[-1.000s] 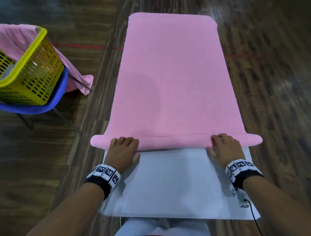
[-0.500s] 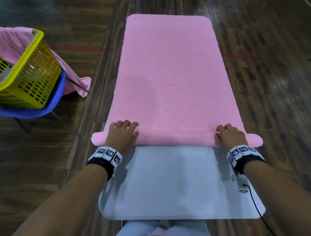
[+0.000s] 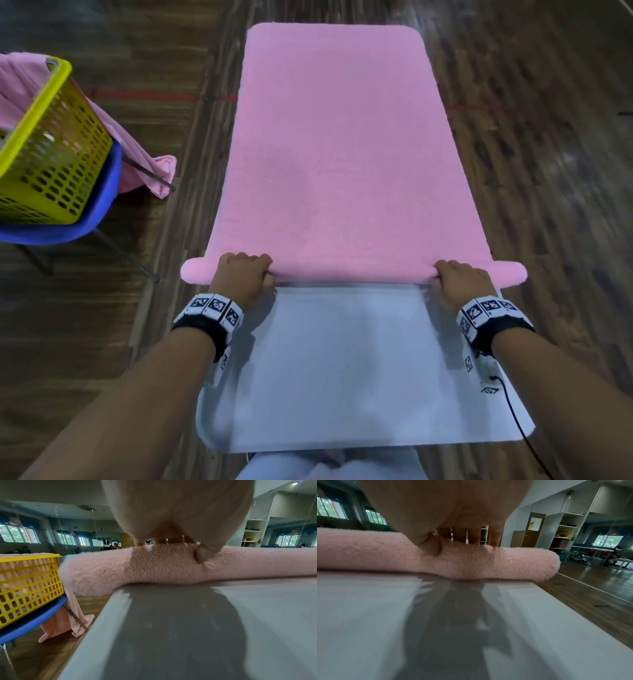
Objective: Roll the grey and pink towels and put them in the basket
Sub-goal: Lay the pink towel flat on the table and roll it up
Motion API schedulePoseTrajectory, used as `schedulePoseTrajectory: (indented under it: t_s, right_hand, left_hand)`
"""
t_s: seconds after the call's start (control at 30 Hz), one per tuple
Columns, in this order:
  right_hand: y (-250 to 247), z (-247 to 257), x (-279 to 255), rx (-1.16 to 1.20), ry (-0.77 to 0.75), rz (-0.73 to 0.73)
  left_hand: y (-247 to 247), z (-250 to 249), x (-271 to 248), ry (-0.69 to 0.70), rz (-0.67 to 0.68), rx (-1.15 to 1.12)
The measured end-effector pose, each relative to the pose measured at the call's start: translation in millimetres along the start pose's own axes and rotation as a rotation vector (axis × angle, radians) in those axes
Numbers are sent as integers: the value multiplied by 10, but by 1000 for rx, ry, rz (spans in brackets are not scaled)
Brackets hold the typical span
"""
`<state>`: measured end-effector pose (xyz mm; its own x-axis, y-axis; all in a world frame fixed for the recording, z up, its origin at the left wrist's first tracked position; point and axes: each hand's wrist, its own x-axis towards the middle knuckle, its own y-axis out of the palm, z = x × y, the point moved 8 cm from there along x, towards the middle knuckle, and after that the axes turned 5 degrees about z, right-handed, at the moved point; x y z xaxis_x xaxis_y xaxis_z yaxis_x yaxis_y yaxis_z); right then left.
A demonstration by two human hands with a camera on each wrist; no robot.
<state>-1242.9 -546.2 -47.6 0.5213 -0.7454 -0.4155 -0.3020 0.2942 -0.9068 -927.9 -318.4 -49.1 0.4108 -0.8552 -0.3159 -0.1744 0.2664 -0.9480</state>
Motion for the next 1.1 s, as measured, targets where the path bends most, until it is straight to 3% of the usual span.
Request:
schedulePoseTrajectory:
  t_s: [0.1,0.13,0.17,0.27,0.33,0.47,0.6,0.7,0.83,0.93,0.97,1.1]
  right_hand:
    - [-24,31,87,-6,55,145]
    - [-30,19,91,-10,76,157]
    - [-52,5,82,-22,87,131]
    - [-135,45,7,-77,7,-113]
    - [-53,142,-82,-82,-80,-180]
    - [237,188,-167,-11,-110,-88]
    - [233,177,-125,-27,-147,-7]
    - [107,180,-17,-87,-146,89]
    - [7,170,50,16,-78,288]
    - [29,146,-1,66,-63,291]
    - [26,127,-25,41,-68,226]
    - [-39,112,-245,31,-142,-230]
  left_hand:
    - [110,49,139,-81,274,-54]
    - [122,71,163,-107,302,-75]
    - [94,74,180,-99,261,-54]
    - [-165,-74,47,13,-131,69]
    - [-196,-197,-165,64,-298,56]
    - [87,-235,-438,71,-235,-41]
    - [73,-132,-391,59,-215,-69]
    - [-13,-64,-144,10,-82,-44]
    - [37,14,82,-55,295,-166]
    - [160,11,22,-99,460,-250]
    - [160,2,-1,-75,405,-195]
    - [-127,-168,-305,110,-270,36]
